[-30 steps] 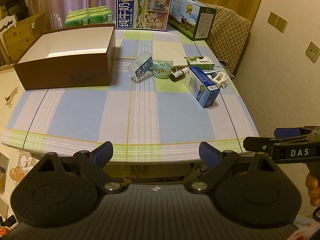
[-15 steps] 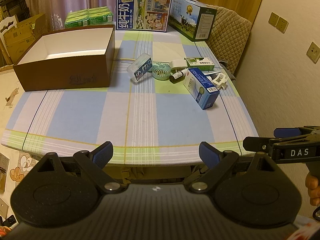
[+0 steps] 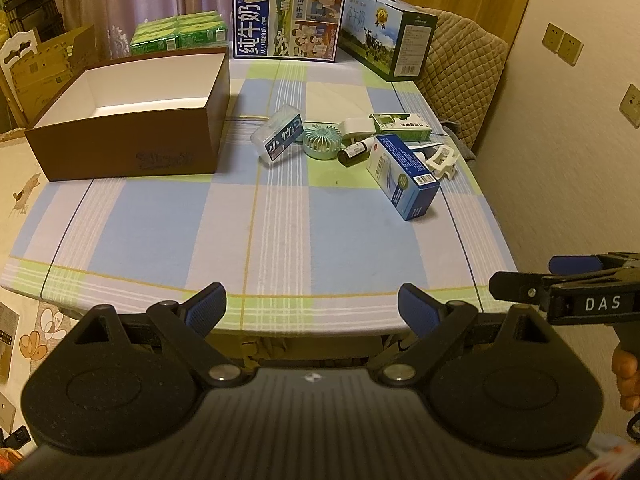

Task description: Organize rigid objects

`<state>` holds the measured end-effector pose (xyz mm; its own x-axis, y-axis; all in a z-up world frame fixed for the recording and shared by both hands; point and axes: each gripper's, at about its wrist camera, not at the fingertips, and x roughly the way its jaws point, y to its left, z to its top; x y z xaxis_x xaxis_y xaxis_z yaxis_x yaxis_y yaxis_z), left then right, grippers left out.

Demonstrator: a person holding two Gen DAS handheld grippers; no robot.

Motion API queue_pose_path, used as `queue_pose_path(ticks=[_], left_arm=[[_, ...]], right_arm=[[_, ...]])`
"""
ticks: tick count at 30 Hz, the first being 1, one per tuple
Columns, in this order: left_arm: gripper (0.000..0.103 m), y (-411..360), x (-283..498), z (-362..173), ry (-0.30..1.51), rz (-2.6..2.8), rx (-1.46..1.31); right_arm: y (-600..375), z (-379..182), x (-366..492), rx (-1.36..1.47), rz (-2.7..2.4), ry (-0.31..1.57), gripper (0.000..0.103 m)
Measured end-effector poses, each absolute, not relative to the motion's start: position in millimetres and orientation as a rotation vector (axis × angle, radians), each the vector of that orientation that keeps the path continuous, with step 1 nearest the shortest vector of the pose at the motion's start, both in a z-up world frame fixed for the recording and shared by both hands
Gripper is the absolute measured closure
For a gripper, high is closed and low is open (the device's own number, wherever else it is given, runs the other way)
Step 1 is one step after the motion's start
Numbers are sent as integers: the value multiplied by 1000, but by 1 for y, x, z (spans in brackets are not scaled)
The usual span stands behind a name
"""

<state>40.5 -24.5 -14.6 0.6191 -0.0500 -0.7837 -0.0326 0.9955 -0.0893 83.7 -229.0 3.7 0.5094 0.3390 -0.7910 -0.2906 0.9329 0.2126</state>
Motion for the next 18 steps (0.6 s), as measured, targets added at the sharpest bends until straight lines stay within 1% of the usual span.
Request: queue_pose_path(ticks=[10,18], left_arm=[[12,-32,56,-22,906,5,-68],[12,-22,91,-37,918,-42,-39]], right_arm=[[-242,0,102,59,407,903,3],[-243,-16,130,53,405,911,14]])
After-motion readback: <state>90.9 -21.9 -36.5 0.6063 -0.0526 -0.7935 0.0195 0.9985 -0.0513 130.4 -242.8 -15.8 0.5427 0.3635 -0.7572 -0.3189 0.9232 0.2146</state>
